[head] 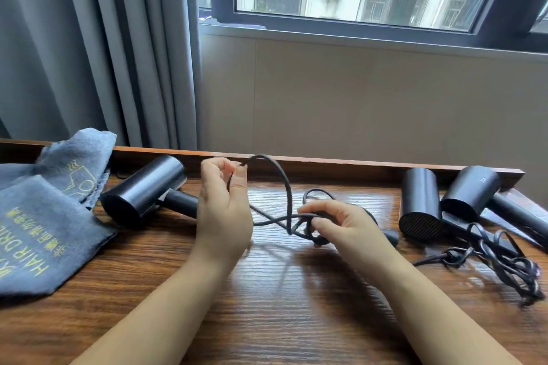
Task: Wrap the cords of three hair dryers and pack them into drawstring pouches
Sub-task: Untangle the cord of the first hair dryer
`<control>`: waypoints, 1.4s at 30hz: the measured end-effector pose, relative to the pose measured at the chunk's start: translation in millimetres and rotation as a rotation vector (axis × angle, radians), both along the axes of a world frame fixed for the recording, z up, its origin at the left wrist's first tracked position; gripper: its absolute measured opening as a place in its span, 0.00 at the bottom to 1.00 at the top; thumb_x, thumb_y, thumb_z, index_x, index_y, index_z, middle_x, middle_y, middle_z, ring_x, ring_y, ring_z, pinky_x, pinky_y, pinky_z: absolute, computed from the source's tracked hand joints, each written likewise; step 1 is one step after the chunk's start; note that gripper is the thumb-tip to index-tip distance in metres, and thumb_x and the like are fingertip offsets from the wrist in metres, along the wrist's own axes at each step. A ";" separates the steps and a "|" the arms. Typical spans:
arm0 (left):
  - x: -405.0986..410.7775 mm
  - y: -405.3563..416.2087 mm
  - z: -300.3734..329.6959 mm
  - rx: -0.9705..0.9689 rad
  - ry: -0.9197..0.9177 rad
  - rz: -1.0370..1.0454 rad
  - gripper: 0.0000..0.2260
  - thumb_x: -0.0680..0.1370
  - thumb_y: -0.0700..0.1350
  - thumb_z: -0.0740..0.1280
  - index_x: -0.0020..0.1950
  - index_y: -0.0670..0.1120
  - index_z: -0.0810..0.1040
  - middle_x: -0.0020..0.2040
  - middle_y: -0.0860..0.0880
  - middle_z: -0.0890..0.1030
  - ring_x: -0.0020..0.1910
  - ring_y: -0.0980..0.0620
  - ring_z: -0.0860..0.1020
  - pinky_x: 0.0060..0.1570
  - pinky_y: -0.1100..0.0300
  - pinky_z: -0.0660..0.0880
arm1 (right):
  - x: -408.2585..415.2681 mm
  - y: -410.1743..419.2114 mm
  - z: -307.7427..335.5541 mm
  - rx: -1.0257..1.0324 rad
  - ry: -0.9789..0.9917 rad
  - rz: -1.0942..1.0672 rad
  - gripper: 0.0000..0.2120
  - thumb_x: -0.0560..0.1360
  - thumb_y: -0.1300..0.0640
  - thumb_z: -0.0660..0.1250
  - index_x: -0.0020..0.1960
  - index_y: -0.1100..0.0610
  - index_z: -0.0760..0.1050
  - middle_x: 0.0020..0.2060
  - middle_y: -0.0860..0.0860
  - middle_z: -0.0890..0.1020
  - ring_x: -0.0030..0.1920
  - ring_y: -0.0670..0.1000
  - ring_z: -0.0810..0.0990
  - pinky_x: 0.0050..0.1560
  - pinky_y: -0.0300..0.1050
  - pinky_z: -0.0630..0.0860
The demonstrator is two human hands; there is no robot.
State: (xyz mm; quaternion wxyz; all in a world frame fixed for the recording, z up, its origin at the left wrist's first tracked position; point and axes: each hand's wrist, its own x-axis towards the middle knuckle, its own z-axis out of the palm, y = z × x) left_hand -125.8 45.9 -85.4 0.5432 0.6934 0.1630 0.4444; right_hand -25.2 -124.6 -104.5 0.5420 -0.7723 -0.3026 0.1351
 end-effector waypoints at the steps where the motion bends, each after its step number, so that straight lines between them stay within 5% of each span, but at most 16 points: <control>1: 0.9 1.1 -2.6 0.032 0.067 0.040 0.04 0.83 0.42 0.61 0.55 0.49 0.68 0.54 0.53 0.75 0.56 0.53 0.74 0.60 0.53 0.72 | -1.3 1.2 0.7 0.068 0.057 0.006 0.15 0.77 0.67 0.64 0.52 0.50 0.84 0.46 0.53 0.86 0.44 0.48 0.83 0.46 0.45 0.81; 3: -0.4 0.7 -3.8 0.152 0.128 0.128 0.12 0.79 0.35 0.61 0.56 0.50 0.67 0.56 0.53 0.70 0.57 0.55 0.68 0.61 0.58 0.65 | -1.6 3.8 1.8 0.168 0.139 -0.001 0.16 0.78 0.69 0.63 0.51 0.52 0.84 0.46 0.57 0.85 0.43 0.49 0.82 0.43 0.43 0.78; 6: -6.7 -4.2 1.8 0.409 -0.031 0.208 0.16 0.69 0.30 0.58 0.50 0.48 0.71 0.55 0.48 0.71 0.58 0.49 0.69 0.62 0.52 0.67 | 2.2 5.7 0.4 0.252 0.227 -0.058 0.16 0.79 0.68 0.61 0.50 0.52 0.84 0.44 0.54 0.86 0.42 0.49 0.80 0.44 0.42 0.73; 11: -18.5 -20.7 8.4 0.693 -0.260 -0.128 0.09 0.74 0.36 0.60 0.50 0.37 0.77 0.53 0.44 0.77 0.56 0.42 0.75 0.59 0.51 0.71 | 4.0 5.4 0.8 0.318 0.242 -0.081 0.17 0.78 0.71 0.58 0.53 0.56 0.83 0.44 0.60 0.85 0.43 0.52 0.79 0.45 0.45 0.74; 16: -4.2 -13.2 -13.6 0.933 0.140 -0.284 0.15 0.78 0.43 0.68 0.65 0.47 0.77 0.62 0.50 0.75 0.59 0.51 0.73 0.63 0.60 0.69 | -1.2 2.8 7.4 0.372 0.382 0.085 0.22 0.75 0.73 0.54 0.52 0.58 0.83 0.40 0.57 0.83 0.36 0.49 0.77 0.42 0.42 0.76; 19: 0.1 -4.3 -19.2 0.902 0.237 -0.236 0.11 0.77 0.41 0.68 0.60 0.48 0.79 0.55 0.51 0.78 0.54 0.51 0.75 0.57 0.58 0.71 | -2.9 2.3 7.9 0.329 0.383 0.137 0.21 0.69 0.66 0.57 0.56 0.58 0.82 0.42 0.60 0.84 0.35 0.50 0.78 0.40 0.41 0.74; 22: -1.2 -2.2 -14.2 0.816 0.186 -0.177 0.04 0.78 0.40 0.66 0.52 0.45 0.79 0.47 0.51 0.77 0.47 0.52 0.75 0.50 0.57 0.72 | -2.4 4.5 7.2 0.243 0.288 0.010 0.20 0.76 0.67 0.60 0.63 0.52 0.77 0.44 0.59 0.86 0.36 0.53 0.81 0.35 0.41 0.72; 29: -1.5 -6.7 -9.4 0.490 0.013 0.012 0.05 0.80 0.39 0.61 0.51 0.44 0.76 0.47 0.51 0.75 0.46 0.55 0.74 0.50 0.66 0.70 | -4.6 3.3 11.6 0.187 0.331 -0.242 0.05 0.82 0.56 0.61 0.57 0.54 0.73 0.40 0.56 0.87 0.40 0.54 0.87 0.24 0.41 0.74; 32: 1.4 -1.2 -12.9 0.447 0.104 0.137 0.06 0.78 0.41 0.60 0.50 0.48 0.76 0.49 0.54 0.76 0.51 0.51 0.71 0.55 0.52 0.70 | -4.6 2.6 11.1 0.164 0.315 -0.271 0.07 0.82 0.52 0.61 0.52 0.55 0.74 0.40 0.58 0.86 0.37 0.56 0.86 0.23 0.41 0.73; 34: 4.0 2.4 -15.5 0.513 0.276 0.206 0.12 0.74 0.39 0.59 0.50 0.52 0.78 0.58 0.54 0.78 0.62 0.48 0.68 0.64 0.44 0.64 | -2.4 2.5 8.4 0.153 0.233 -0.269 0.09 0.83 0.53 0.61 0.49 0.55 0.76 0.38 0.58 0.86 0.36 0.55 0.86 0.25 0.41 0.72; 36: 3.1 1.9 -15.7 0.669 0.329 0.156 0.21 0.67 0.36 0.57 0.52 0.53 0.81 0.65 0.52 0.76 0.71 0.44 0.65 0.69 0.47 0.57 | -1.4 1.7 7.7 0.158 0.188 -0.256 0.10 0.82 0.54 0.62 0.47 0.56 0.78 0.36 0.59 0.85 0.35 0.56 0.84 0.26 0.42 0.73; 40: -1.8 -10.5 -12.0 0.923 0.188 -0.254 0.19 0.71 0.38 0.59 0.59 0.47 0.81 0.59 0.53 0.81 0.64 0.49 0.74 0.67 0.53 0.65 | -4.0 -1.1 12.7 0.181 0.093 -0.204 0.11 0.81 0.58 0.63 0.43 0.57 0.81 0.33 0.58 0.85 0.32 0.55 0.82 0.28 0.44 0.73; 42: -1.0 -15.0 -16.2 0.997 0.207 -0.302 0.16 0.76 0.41 0.64 0.63 0.47 0.79 0.59 0.53 0.79 0.61 0.50 0.73 0.65 0.53 0.68 | -5.7 -2.9 14.7 0.197 0.080 -0.147 0.11 0.81 0.59 0.63 0.43 0.59 0.82 0.33 0.59 0.85 0.30 0.53 0.80 0.27 0.44 0.71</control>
